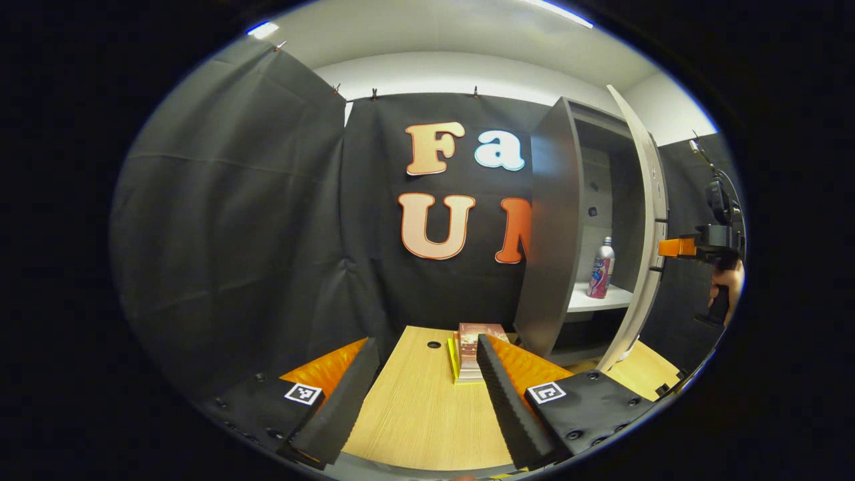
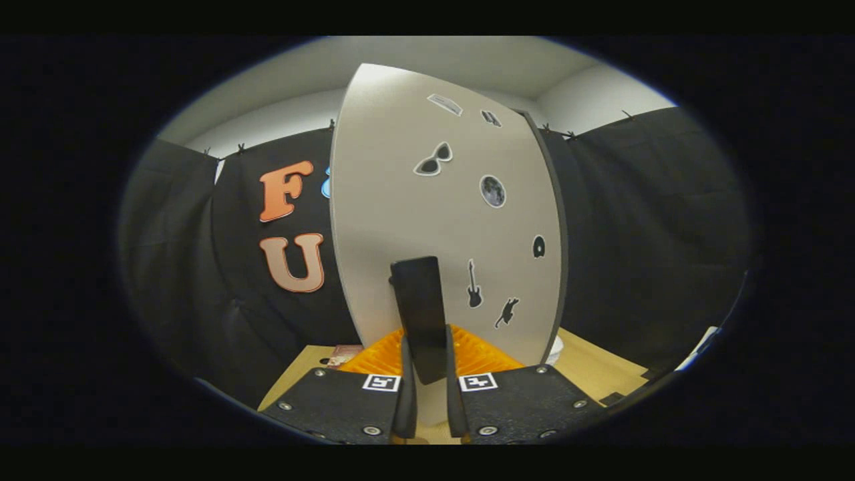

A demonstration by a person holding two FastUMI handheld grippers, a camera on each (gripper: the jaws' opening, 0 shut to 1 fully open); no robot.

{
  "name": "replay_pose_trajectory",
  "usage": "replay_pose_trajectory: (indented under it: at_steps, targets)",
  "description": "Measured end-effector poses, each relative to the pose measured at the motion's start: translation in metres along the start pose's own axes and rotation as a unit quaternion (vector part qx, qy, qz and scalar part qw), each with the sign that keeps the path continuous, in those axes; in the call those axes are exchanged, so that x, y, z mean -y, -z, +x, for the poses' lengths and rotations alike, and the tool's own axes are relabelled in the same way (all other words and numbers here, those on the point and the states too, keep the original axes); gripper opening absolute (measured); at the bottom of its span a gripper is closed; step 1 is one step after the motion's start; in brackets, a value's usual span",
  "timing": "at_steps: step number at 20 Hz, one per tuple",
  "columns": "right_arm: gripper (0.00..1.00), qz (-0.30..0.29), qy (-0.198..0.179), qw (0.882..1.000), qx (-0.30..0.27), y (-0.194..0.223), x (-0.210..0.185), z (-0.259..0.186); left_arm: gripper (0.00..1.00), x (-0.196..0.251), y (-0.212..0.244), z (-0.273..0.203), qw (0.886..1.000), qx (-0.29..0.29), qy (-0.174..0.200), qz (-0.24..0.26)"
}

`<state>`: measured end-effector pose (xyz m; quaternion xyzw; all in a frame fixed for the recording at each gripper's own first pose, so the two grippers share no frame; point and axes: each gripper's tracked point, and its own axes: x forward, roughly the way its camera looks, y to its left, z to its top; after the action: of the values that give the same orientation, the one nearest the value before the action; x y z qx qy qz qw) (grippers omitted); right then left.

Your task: Open the cabinet door with the right hand, grasp the bottle in the cabinet with the left hand and place it on the coaster, then close the cabinet door with the right hand.

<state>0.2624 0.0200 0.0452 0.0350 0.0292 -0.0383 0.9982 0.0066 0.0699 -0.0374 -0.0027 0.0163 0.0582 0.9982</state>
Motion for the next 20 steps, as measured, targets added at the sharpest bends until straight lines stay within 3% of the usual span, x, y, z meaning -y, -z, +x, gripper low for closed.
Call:
replay_pose_trajectory:
  at_steps: [5, 8, 9, 12, 13, 14, 20]
  targets:
    - [0.18, 0.004, -0.041, 0.999, -0.006, -0.001, 0.009, -0.011, 0.96, 0.055, -0.006, -0.034, 1.0, 0.002, -0.016, 0.009]
    - [0.17, 0.006, -0.054, 0.999, 0.003, -0.002, 0.019, -0.013, 0.93, 0.09, -0.008, -0.054, 0.999, 0.014, -0.025, 0.023]
    - [0.15, 0.004, -0.056, 0.998, 0.006, -0.004, 0.022, -0.016, 0.96, 0.104, -0.004, -0.057, 0.999, 0.013, -0.023, 0.025]
    - [0.17, -0.005, -0.053, 0.999, 0.013, -0.005, 0.035, -0.022, 0.93, 0.145, 0.013, -0.059, 0.999, -0.009, -0.009, 0.033]
    - [0.16, -0.006, -0.052, 0.999, 0.016, -0.006, 0.041, -0.024, 0.96, 0.155, 0.014, -0.06, 0.999, -0.011, -0.006, 0.033]
    - [0.12, -0.004, -0.053, 0.998, 0.018, -0.008, 0.046, -0.025, 0.93, 0.168, 0.013, -0.061, 1.0, -0.012, 0.001, 0.027]
    - [0.14, -0.002, -0.04, 0.999, 0.017, -0.007, 0.072, -0.028, 0.96, 0.205, 0.018, -0.066, 1.0, -0.02, 0.013, 0.013]
